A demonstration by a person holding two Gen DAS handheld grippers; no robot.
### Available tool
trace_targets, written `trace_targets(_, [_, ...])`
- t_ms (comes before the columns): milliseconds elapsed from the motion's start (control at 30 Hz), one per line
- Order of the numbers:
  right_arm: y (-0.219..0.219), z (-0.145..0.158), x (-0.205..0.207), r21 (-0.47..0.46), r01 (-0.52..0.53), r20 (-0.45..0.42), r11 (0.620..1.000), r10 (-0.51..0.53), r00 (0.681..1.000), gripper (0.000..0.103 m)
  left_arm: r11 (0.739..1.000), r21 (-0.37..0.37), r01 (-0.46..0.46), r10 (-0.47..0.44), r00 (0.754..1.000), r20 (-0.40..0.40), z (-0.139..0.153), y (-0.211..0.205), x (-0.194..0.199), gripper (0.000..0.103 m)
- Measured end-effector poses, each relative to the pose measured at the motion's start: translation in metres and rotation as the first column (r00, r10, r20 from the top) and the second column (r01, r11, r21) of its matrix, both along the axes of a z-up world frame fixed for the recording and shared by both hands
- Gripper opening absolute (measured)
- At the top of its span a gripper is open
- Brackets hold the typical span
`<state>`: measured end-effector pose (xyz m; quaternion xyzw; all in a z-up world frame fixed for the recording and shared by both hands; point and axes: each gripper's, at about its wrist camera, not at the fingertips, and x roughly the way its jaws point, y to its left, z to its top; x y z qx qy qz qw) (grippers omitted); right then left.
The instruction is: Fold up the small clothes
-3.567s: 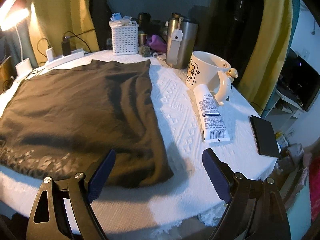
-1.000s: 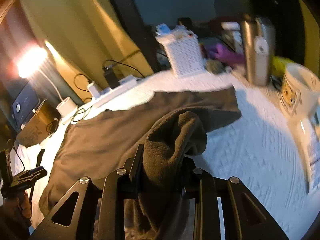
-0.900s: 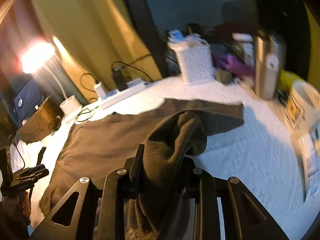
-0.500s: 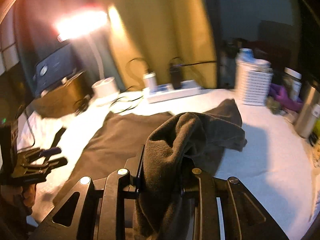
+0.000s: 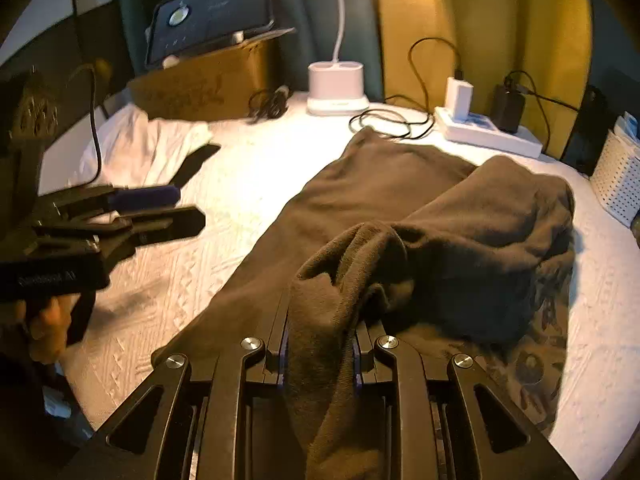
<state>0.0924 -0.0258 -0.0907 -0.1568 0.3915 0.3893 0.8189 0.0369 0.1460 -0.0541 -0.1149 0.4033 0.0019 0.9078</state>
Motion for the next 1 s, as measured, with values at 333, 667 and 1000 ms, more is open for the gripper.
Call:
trace_targets(333, [0.012, -0.008, -0.036, -0.043, -0.069, 0.009, 0.997, 0.070, 0.998, 0.032, 0.999, -0.010, -0.044, 0.044, 0.999, -0.003, 0.001, 0.010, -0.017, 0.058])
trace_targets(667, [-0.008, 0.007, -0.057, 0.048, -0.136, -0.030, 0.990, 0.138, 0.990, 0.080, 0.996, 0.037, -0.084, 0.084, 0.996, -0.005, 0.014, 0.005, -0.022, 0.058])
trace_targets(1000, [-0.078, 0.042, -0.032, 0.155, -0.034, 0.026, 0.987, 0.030, 0.999, 0.080, 0.993, 0.120, -0.009, 0.006, 1.000, 0.025, 0.045, -0.044, 0.012, 0.058])
